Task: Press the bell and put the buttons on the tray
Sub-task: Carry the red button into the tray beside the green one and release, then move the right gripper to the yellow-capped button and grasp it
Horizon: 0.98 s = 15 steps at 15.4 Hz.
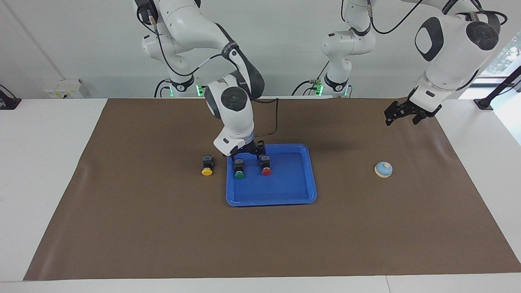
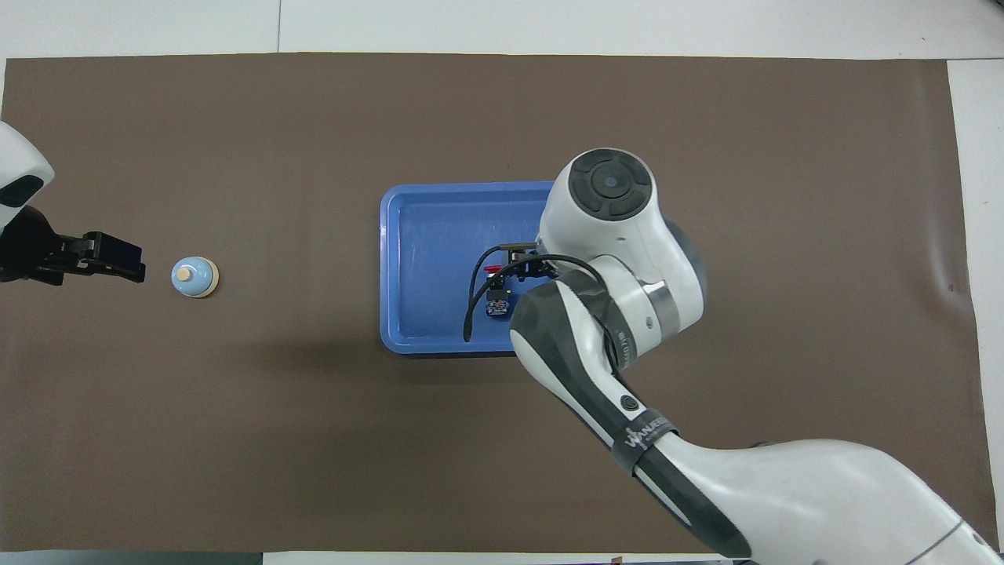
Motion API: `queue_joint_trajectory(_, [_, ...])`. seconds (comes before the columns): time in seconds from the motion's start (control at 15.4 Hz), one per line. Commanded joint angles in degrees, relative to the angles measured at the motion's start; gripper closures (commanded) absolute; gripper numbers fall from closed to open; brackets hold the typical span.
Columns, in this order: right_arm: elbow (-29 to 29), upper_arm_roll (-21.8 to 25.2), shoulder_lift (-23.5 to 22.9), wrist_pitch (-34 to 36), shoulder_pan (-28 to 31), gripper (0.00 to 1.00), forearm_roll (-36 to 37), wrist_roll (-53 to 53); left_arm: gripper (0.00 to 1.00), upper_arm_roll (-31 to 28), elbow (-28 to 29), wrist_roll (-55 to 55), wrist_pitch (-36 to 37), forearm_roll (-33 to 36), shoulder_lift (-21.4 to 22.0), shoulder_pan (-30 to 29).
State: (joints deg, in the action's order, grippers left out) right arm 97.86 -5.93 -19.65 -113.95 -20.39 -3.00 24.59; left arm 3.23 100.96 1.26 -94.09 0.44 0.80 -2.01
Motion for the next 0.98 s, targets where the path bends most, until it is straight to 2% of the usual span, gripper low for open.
queue_joint_trajectory(0.0, [4.87,-0.58,3.65,0.48,4.90,0.00,0.27,-6.03,0.00,-0.07,-0.94,-0.29,1.10,-0.27,-0.09,-0.10])
queue_joint_trajectory(0.13, [9.87,-0.75,5.76,0.31,9.39,0.00,0.27,-11.65,0.00,-0.07,-0.94,-0.29,1.10,-0.27,-0.09,-0.10])
queue_joint_trajectory(0.52, [21.13,-0.58,9.02,-8.03,12.65,0.00,0.18,-18.96,0.00,-0.06,-0.94,-0.29,1.10,-0.27,-0.09,-0.10])
queue_joint_trajectory(0.91, [22.64,-0.84,9.11,-11.91,12.57,0.00,-0.26,-19.86,0.00,-0.15,-0.94,-0.29,1.10,-0.27,-0.09,-0.10])
